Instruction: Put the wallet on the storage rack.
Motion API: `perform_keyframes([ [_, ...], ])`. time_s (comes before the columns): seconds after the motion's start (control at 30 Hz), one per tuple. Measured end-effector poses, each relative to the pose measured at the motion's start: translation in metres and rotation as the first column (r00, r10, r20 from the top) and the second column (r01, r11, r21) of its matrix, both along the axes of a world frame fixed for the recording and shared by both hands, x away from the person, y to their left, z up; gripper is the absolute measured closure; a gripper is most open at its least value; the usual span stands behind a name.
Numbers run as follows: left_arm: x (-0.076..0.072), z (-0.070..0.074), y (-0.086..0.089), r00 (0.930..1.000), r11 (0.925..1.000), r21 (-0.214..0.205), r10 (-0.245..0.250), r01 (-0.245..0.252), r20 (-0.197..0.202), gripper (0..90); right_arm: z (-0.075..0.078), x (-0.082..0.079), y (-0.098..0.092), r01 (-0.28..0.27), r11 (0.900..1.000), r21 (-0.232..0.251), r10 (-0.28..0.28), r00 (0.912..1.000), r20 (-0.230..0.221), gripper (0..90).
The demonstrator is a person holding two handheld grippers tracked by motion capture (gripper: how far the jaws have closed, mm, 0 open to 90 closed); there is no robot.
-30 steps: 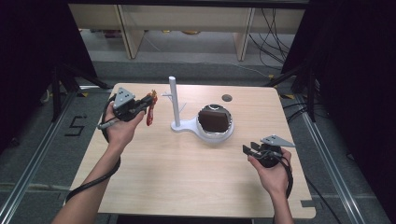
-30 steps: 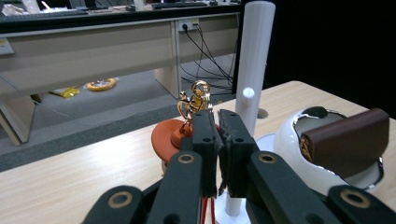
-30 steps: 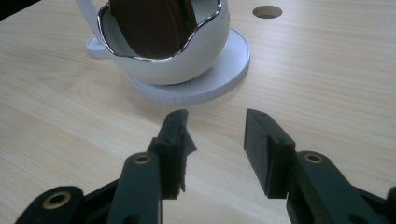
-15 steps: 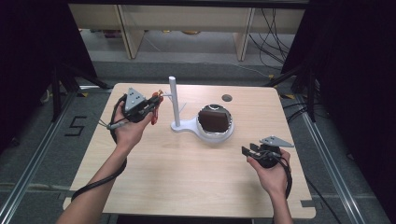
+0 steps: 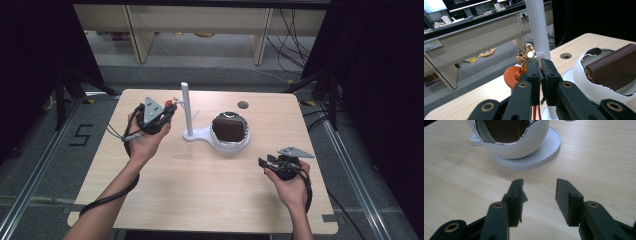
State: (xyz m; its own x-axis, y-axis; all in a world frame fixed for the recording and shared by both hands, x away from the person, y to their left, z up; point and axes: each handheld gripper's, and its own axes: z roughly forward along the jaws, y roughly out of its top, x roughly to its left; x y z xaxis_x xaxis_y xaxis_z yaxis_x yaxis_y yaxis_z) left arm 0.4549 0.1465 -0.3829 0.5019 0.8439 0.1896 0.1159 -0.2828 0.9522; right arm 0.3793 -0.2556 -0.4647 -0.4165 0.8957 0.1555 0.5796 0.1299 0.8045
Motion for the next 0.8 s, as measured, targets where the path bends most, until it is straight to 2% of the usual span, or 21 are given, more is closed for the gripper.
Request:
perform_keyframes([
  [0.1, 0.0004, -0.0003, -0.0016, 1.0000, 1.0000, -0.003, 0.000, 0.000, -0.002, 85.1, -0.0003, -0.0002, 0.0004, 0.001, 1.0000, 0.000, -0.001, 1.0000, -0.003, 58.1],
  [0.13, 0.0006, -0.0004, -0.0017, 1.0000, 1.0000, -0.002, 0.000, 0.000, -0.004, 85.0, 0.0001, -0.0019, 0.0027, 0.021, 0.9997, 0.013, -0.021, 0.9995, -0.025, 58.1],
  [0.17, 0.0010, -0.0009, -0.0019, 1.0000, 1.0000, -0.005, 0.000, 0.000, -0.005, 85.0, 0.0008, -0.0020, 0.0017, 0.019, 0.9998, -0.006, -0.019, 0.9994, -0.029, 58.0],
  [0.23, 0.0014, -0.0016, -0.0020, 1.0000, 1.0000, -0.002, -0.002, 0.002, -0.006, 85.0, 0.0002, -0.0020, 0.0024, 0.022, 0.9998, -0.003, -0.022, 0.9991, -0.037, 57.9],
  [0.8, 0.0052, -0.0055, -0.0062, 1.0000, 1.0000, -0.009, 0.003, -0.003, -0.006, 84.6, -0.0018, -0.0018, 0.0024, 0.016, 0.9999, 0.002, -0.016, 0.9992, -0.037, 57.4],
])
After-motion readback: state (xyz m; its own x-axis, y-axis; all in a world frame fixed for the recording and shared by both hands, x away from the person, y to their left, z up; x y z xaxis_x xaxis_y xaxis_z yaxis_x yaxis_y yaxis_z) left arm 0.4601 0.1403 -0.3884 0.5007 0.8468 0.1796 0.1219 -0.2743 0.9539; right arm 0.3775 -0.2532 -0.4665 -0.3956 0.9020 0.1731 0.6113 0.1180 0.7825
